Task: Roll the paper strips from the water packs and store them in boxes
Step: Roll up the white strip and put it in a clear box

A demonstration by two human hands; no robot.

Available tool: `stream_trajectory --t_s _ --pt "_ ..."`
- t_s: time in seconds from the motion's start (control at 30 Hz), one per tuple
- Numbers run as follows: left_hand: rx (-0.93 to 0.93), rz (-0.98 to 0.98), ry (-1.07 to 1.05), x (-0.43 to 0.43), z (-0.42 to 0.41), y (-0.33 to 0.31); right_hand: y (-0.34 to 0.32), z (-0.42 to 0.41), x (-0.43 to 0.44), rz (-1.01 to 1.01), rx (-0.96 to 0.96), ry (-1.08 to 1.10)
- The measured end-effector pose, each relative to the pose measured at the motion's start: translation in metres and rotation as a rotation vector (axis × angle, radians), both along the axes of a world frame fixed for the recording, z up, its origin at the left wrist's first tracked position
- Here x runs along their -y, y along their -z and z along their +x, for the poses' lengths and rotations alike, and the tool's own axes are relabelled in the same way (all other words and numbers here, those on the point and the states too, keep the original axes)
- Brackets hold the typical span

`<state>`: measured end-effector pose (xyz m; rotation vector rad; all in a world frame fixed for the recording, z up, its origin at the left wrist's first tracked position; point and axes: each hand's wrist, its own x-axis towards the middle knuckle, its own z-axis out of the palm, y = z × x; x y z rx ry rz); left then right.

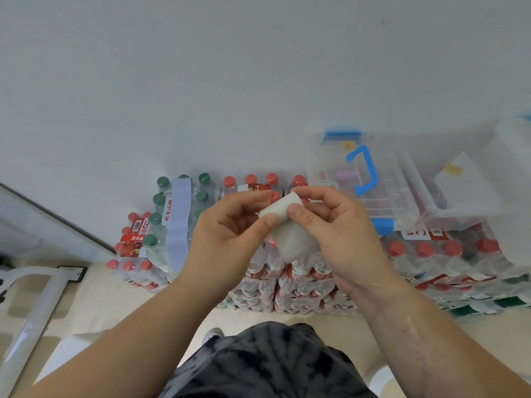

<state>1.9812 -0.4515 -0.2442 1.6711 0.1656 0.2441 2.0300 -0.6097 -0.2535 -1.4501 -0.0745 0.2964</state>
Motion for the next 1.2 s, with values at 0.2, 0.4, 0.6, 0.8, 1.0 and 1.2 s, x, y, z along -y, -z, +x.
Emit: stream_trajectory --t_s 0.2,0.4,0.6,0.8,1.0,1.2 --pt "-0.076 -0.067 -0.026 -0.0013 0.0047 -0.0018 0.0 -0.004 -0.0016 0.01 0.03 -0.012" --pt "-0.067 -0.037 0.012 -0.0003 0.006 -0.0011 -0.0002 -0.0023 -0.0003 0.008 0.058 -0.027" --pt "-0.097 -0.18 0.029 0.0011 0.005 -0.0032 0.0036 -0.0008 0.0011 0.116 0.084 -0.032" --pt "-0.076 -0.082 0.025 0.0 0.0078 -0.0048 0.0081 -0.0011 0.0009 0.037 0.082 0.059" --pt "-0.089 -0.121 0.042 -0.0035 0.0071 -0.0059 0.0062 -0.003 0.0004 0.024 0.096 0.018" --pt "-0.192 -0.291 0.019 0.0012 0.0052 -0.0088 0.0077 -0.0053 0.0021 0.075 0.09 -0.006"
